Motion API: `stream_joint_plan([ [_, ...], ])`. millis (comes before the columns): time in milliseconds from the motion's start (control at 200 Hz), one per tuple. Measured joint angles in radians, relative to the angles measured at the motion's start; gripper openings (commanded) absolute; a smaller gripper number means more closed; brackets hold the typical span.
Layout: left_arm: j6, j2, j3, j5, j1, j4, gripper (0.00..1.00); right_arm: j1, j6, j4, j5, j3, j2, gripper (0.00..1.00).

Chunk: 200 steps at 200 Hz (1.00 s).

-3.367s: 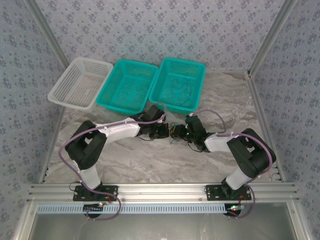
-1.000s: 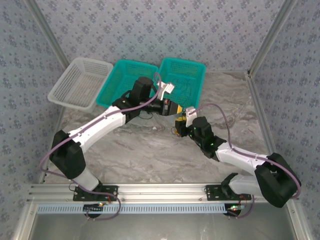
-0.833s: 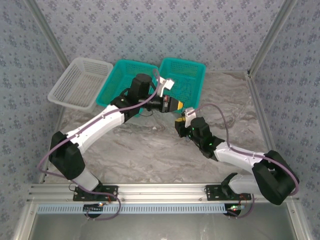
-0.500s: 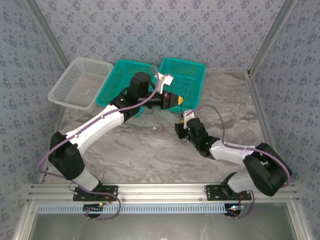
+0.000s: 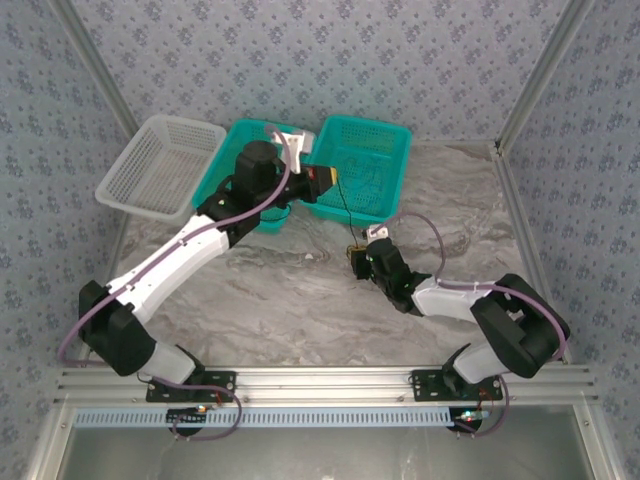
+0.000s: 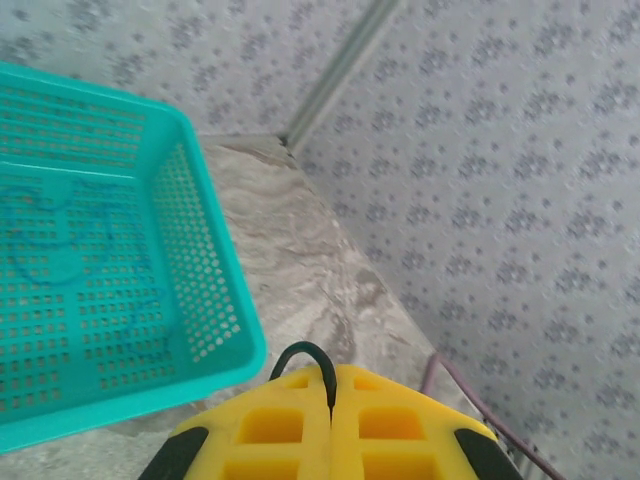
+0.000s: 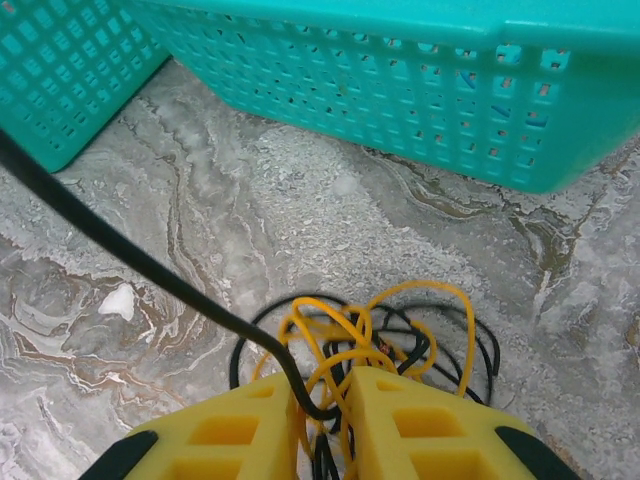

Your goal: Untangle the cables

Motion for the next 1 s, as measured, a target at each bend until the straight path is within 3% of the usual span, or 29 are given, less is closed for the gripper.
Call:
stream_joint_plan([
  [325, -0.076, -0.03, -0.07, -0.045, 0.082, 0.016, 0.0, 0.003, 0.005, -0.03, 0.009, 0.0, 0.003, 0.25],
  [420, -0.093, -0.036, -0.079, -0.043, 0.085, 0.017, 0.0, 0.001, 0.001, -0.014, -0.029, -0.008, 0.0, 0.49],
  [475, -0.096, -0.036, -0.079, -0.035, 0.085, 0.017, 0.0, -0.008, -0.007, -0.013, -0.085, -0.01, -0.004, 0.57],
  [530, -0.103, -0.037, -0.079, -0.026, 0.087, 0.017, 0.0, -0.016, -0.006, -0.016, -0.14, -0.007, -0.004, 0.71],
  [844, -0.159, -0.031, -0.094, 0.027, 0.09, 0.056, 0.0, -0.038, -0.075, -0.075, -0.264, 0.163, 0.071, 0.96],
  [999, -0.181, -0.024, -0.102, 0.043, 0.09, 0.067, 0.0, -0.038, -0.104, -0.08, -0.295, 0.264, 0.197, 0.97],
])
